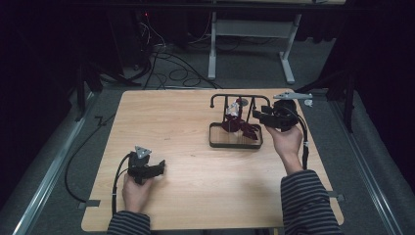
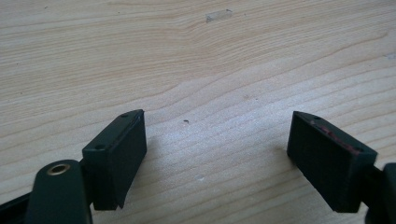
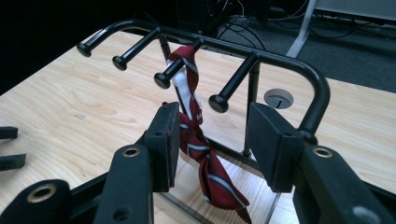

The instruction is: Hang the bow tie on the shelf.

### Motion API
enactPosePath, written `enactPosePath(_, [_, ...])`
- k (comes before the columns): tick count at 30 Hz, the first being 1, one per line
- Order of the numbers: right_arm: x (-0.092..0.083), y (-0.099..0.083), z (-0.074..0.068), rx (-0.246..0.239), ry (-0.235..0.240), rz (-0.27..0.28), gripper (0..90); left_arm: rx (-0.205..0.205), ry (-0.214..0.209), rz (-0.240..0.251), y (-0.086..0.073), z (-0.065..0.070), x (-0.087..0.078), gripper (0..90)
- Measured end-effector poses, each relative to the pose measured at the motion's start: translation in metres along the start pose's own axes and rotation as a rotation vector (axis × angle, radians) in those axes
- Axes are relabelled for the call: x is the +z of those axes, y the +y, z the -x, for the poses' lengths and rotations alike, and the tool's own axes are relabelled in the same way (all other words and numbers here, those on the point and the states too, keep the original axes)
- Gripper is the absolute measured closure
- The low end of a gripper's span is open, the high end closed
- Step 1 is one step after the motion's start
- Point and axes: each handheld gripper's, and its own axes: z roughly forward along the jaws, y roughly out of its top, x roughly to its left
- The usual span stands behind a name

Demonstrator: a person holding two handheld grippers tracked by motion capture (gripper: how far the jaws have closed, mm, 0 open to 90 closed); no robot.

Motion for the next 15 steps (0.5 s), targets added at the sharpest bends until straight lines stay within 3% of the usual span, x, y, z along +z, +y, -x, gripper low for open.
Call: enactPosePath(15, [-0.011,-0.010,-0.002,0.012,0.015,0.010,55.7,0.000,0.000,0.000,0.000,0.000,0.000,20.2])
